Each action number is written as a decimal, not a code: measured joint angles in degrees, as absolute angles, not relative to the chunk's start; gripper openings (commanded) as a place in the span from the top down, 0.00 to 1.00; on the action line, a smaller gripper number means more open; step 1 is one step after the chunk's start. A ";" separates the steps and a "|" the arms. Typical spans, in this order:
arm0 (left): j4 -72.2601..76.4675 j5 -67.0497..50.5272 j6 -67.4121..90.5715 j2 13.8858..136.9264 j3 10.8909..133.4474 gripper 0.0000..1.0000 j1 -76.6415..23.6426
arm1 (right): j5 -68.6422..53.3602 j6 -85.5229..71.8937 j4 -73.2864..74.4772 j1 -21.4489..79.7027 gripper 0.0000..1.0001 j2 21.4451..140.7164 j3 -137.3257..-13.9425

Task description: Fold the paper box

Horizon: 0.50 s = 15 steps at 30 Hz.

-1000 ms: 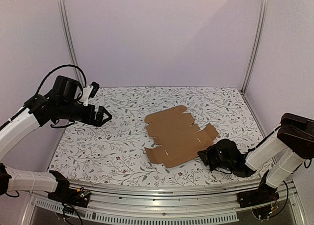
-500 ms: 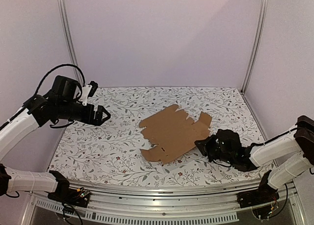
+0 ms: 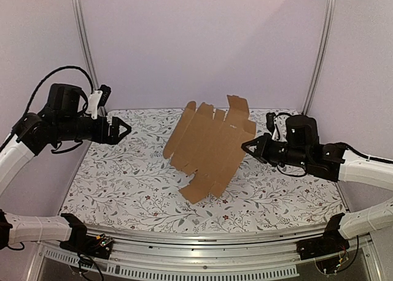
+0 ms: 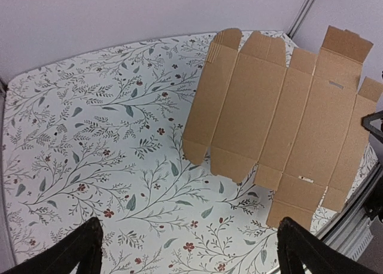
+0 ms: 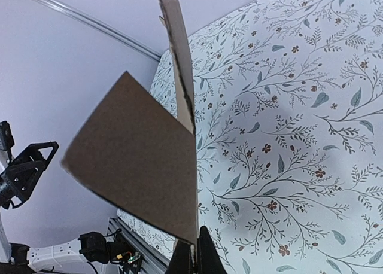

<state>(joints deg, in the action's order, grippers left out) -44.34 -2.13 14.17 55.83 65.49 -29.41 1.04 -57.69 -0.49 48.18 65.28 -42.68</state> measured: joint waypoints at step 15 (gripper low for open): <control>-47.48 -5.96 13.72 53.95 72.31 0.00 -29.43 | -24.43 -21.63 43.94 44.97 1.00 69.95 -73.97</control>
